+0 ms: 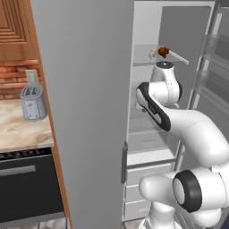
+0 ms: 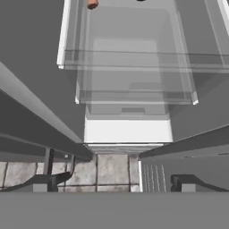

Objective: Gather the mushroom and lime from the fridge and place them on a tray on the dining counter. Then gather the chicken drumstick and fish from the fridge and place them on the other tray.

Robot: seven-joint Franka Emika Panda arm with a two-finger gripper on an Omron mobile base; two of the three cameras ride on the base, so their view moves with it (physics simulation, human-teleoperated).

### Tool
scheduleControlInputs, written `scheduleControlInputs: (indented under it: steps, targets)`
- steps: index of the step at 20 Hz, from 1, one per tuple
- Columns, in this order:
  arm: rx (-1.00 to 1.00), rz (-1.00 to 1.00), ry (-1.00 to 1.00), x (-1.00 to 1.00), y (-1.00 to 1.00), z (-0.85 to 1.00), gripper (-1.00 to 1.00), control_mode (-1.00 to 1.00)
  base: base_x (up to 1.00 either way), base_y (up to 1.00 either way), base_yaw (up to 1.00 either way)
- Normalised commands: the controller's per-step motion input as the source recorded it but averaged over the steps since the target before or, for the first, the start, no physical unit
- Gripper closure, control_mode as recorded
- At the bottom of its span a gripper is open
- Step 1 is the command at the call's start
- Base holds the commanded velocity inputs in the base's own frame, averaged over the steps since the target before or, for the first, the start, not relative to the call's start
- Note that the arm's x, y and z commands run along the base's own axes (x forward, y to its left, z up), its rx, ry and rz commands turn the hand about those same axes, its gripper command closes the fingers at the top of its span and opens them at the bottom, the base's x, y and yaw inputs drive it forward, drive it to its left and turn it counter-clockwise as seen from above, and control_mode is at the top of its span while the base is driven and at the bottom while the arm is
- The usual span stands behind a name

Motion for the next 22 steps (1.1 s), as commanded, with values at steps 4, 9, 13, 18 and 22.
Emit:
scheduleControlInputs:
  steps: [4,9,13,18,22]
  targets:
    - [0.00,0.00,0.00,0.00,0.00,0.00,-1.00,1.00,0.25,-0.25,0.00]
    - [0.00,0.00,0.00,0.00,0.00,0.00,-1.00,1.00,0.01,-0.06,0.00]
    - [0.00,0.00,0.00,0.00,0.00,0.00,-1.00,1.00,0.40,0.00,0.00]
    - [0.00,0.00,0.00,0.00,0.00,0.00,-1.00,1.00,0.16,0.00,0.00]
    - [0.00,0.00,0.00,0.00,0.00,0.00,-1.00,1.00,0.00,0.00,0.00]
